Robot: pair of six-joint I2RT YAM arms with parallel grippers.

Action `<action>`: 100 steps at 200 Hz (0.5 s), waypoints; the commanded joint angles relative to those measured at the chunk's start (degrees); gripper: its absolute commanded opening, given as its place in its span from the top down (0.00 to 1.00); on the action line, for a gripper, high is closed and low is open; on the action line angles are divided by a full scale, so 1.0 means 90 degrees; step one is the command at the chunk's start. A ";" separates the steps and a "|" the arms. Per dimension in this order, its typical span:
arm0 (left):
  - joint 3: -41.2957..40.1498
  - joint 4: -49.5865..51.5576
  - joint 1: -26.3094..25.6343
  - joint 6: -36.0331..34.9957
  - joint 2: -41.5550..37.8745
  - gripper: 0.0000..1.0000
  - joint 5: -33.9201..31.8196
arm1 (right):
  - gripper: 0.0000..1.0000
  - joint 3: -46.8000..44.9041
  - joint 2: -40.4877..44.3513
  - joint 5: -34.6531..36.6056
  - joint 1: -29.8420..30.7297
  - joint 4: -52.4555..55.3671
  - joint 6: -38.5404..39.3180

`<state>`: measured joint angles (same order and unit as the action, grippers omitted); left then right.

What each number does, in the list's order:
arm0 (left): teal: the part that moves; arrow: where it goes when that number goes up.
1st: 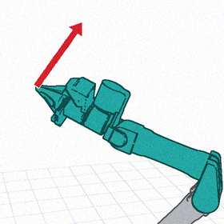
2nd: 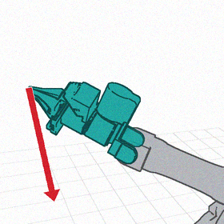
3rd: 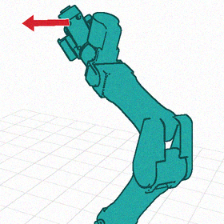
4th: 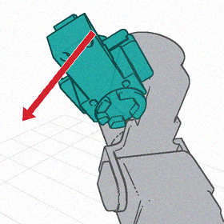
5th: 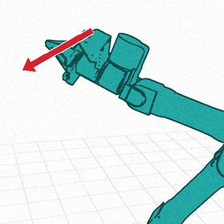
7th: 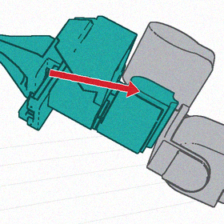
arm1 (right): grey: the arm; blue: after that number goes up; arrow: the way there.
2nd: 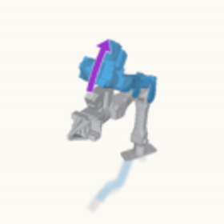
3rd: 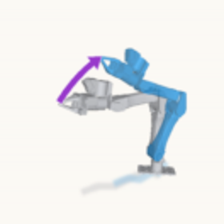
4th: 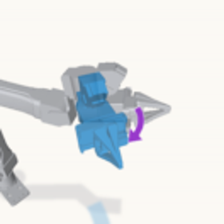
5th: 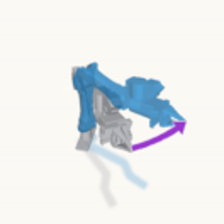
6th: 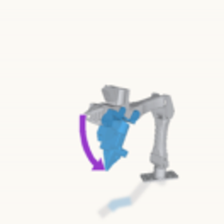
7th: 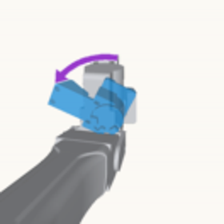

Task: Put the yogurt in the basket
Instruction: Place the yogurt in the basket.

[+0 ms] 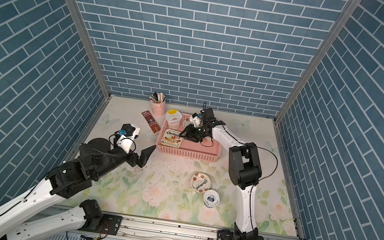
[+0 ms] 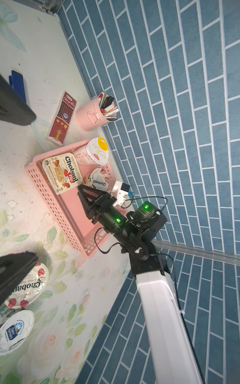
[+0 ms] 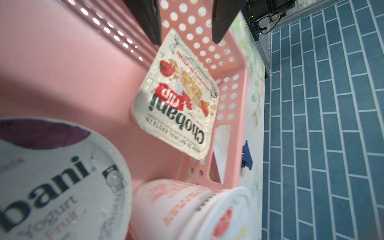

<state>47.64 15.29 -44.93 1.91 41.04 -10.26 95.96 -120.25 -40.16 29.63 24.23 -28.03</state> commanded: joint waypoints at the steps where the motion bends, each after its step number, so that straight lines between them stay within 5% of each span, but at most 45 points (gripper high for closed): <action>1: -0.0107 -0.0177 -0.0028 -0.0037 -0.0053 0.00 0.0025 | 0.56 -0.0395 0.0859 0.0308 -0.0010 0.0043 0.0540; 57: -0.0117 -0.0316 -0.0028 -0.0018 0.0092 0.00 0.0190 | 0.57 -0.1833 0.2436 0.0473 -0.0164 -0.0206 0.0747; 100: -0.0137 -0.0501 -0.0028 0.0002 0.0253 0.00 0.0408 | 0.66 -0.2794 0.3340 -0.0189 -0.0445 -0.0284 0.1057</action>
<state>47.07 12.82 -44.93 1.93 42.92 -8.27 74.76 -94.87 -38.20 27.16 22.33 -22.17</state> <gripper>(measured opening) 0.999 0.353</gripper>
